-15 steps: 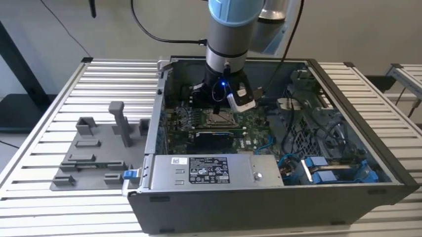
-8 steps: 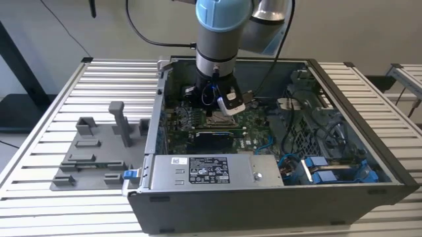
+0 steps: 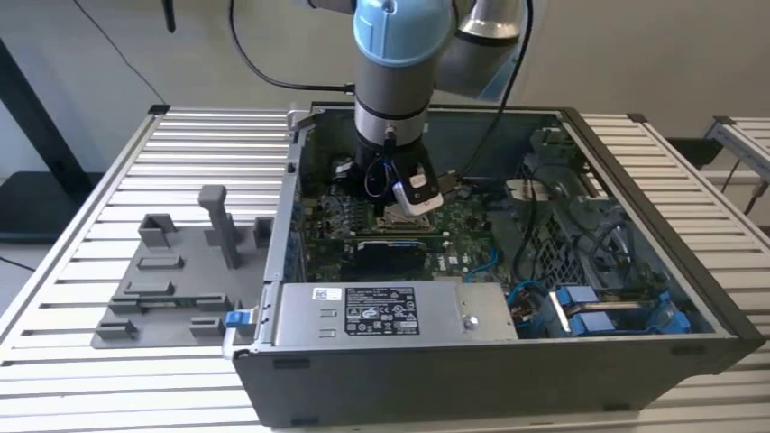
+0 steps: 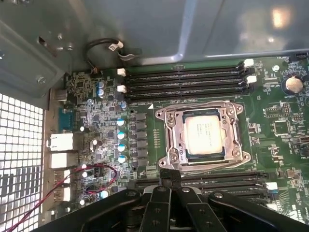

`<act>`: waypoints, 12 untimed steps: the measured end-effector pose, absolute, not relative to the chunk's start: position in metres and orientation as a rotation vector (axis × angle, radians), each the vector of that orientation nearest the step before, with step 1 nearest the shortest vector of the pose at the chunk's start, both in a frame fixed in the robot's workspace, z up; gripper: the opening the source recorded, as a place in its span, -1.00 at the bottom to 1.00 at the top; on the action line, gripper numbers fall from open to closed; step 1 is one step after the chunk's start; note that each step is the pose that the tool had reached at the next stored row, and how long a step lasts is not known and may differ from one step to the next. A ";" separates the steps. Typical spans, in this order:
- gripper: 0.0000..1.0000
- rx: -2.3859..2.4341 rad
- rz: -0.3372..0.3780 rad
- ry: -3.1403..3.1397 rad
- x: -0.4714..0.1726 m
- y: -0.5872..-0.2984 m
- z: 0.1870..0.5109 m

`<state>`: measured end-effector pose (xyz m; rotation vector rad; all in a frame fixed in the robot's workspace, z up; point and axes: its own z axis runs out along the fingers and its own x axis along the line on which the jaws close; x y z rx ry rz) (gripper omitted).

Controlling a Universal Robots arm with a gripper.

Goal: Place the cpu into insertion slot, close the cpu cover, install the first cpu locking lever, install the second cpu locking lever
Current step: 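Install the second cpu locking lever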

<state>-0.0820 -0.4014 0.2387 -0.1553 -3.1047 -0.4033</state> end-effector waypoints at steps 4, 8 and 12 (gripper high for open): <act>-0.79 -0.155 -0.404 -3.104 -0.082 -0.400 0.236; -0.79 -0.155 -0.405 -3.105 -0.082 -0.399 0.236; -0.79 -0.155 -0.405 -3.105 -0.082 -0.399 0.236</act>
